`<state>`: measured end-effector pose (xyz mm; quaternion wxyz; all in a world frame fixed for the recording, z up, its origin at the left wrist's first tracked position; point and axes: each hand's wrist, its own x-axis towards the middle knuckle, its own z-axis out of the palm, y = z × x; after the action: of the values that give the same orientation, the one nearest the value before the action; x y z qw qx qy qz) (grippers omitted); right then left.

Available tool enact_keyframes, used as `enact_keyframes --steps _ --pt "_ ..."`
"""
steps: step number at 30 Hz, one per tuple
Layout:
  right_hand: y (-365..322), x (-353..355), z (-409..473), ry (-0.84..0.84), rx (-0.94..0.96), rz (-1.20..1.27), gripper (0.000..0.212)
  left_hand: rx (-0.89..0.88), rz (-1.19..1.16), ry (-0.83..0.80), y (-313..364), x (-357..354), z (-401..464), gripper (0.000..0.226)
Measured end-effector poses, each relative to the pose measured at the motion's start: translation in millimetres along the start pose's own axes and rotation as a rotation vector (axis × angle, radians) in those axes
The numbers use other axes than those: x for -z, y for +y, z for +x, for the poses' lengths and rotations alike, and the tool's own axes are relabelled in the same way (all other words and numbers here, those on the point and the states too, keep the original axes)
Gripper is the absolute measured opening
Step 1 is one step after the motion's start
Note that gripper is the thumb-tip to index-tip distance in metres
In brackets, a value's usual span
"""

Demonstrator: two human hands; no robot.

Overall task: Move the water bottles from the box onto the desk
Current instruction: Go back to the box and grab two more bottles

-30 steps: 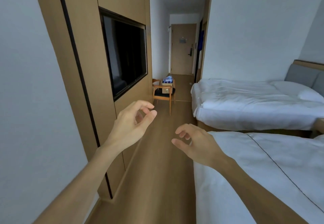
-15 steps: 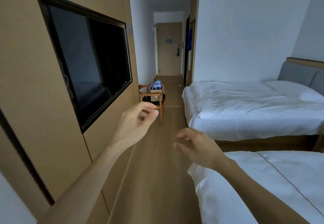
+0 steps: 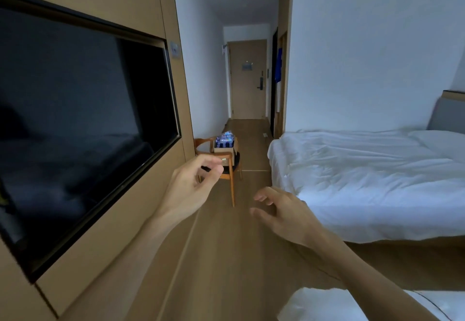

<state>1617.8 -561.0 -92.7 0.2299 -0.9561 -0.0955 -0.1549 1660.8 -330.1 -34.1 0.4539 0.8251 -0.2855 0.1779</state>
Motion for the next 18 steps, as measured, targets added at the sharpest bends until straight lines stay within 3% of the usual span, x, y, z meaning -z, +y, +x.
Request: enact_keyframes --steps 18 --pt "184.7 -79.9 340.5 -0.058 -0.001 -0.020 0.027 0.049 -0.034 0.069 -229.2 -96.5 303.2 0.017"
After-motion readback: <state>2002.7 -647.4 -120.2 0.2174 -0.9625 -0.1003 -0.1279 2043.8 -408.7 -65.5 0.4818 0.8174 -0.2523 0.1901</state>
